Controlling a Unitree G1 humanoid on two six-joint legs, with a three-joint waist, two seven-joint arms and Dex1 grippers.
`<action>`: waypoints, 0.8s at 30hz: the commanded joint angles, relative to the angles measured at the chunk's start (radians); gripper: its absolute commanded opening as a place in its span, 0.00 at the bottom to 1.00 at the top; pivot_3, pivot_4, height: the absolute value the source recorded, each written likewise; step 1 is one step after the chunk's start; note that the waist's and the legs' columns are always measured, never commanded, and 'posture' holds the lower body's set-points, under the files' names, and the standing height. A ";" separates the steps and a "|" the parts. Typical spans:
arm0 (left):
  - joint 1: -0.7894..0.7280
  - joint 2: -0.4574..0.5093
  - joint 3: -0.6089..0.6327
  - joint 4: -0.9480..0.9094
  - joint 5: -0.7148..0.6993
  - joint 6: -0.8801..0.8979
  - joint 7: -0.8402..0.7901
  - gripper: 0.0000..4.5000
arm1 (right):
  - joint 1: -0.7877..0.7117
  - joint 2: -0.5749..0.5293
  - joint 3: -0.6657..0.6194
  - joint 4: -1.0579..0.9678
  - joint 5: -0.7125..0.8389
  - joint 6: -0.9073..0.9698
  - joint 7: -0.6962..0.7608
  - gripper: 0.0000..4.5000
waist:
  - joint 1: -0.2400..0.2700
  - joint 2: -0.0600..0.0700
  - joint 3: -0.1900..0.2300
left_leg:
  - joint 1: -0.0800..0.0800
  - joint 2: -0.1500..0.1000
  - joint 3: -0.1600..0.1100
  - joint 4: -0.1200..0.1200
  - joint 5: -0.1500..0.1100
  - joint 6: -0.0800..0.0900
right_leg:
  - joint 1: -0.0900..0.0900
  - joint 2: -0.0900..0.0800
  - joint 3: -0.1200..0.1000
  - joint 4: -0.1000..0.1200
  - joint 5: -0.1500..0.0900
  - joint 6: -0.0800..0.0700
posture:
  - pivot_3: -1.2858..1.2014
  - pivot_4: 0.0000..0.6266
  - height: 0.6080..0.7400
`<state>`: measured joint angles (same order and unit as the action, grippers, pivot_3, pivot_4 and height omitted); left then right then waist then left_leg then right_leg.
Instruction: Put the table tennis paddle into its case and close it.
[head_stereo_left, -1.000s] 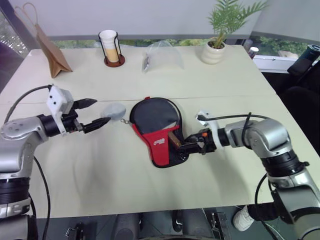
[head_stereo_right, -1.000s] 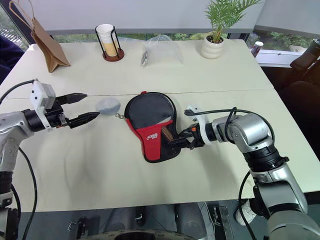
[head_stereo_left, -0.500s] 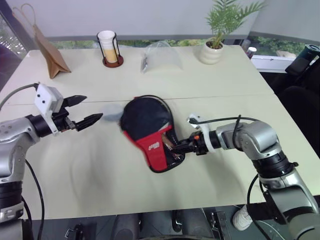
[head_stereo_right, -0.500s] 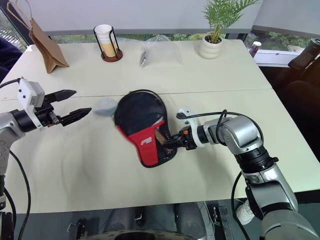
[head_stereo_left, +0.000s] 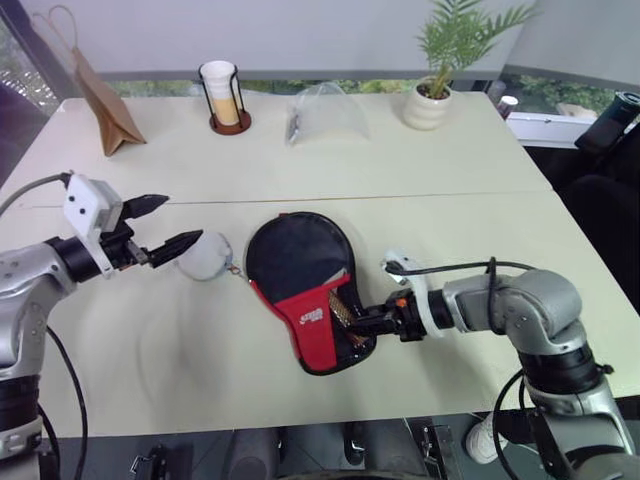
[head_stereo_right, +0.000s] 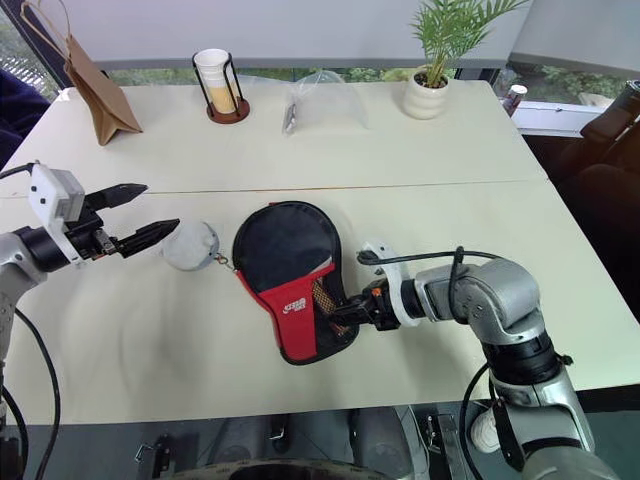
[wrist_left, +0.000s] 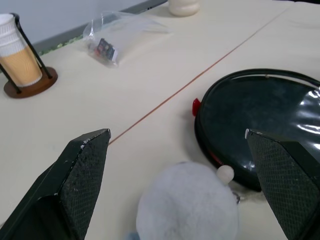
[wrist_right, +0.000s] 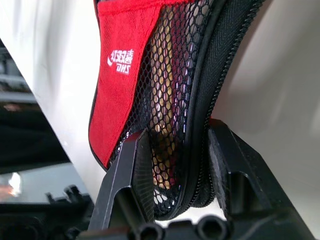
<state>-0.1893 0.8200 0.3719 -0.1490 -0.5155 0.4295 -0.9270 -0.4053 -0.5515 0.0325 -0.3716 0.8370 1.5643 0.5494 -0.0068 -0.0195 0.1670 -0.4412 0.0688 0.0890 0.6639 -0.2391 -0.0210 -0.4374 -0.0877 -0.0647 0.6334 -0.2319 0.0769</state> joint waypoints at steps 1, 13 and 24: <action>0.001 0.011 0.031 -0.037 -0.022 0.001 0.008 1.00 | 0.054 -0.006 -0.042 0.007 0.165 0.050 -0.183 0.24 | 0.000 0.000 0.000 | 0.000 0.000 0.000 0.000 0.000 0.000 | 0.000 0.000 0.000 0.000 0.000 0.000 | 0.52 0.24 1.00; -0.054 0.017 -0.031 0.010 -0.013 0.001 -0.024 1.00 | 0.256 -0.079 -0.052 -0.011 1.074 -0.308 -1.161 0.24 | -0.001 -0.001 -0.001 | 0.003 0.000 -0.001 -0.001 0.000 0.000 | 0.004 0.000 0.000 -0.001 -0.002 -0.003 | 0.52 0.24 1.00; -0.145 0.011 -0.089 0.087 0.007 -0.017 -0.056 1.00 | 0.358 -0.249 0.104 -0.183 1.135 -0.630 -1.241 0.24 | 0.017 -0.001 -0.001 | 0.004 -0.001 -0.002 0.000 -0.001 0.001 | 0.006 0.000 0.000 -0.004 -0.002 -0.003 | 0.52 0.24 1.00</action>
<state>-0.3152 0.8228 0.2782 -0.0544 -0.5102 0.4374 -0.9770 -0.0459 -0.7735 0.1323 -0.5541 1.9774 0.9535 -0.6698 0.0103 -0.0206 0.1662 -0.4375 0.0677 0.0866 0.6636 -0.2398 -0.0197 -0.4309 -0.0879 -0.0646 0.6297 -0.2339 0.0737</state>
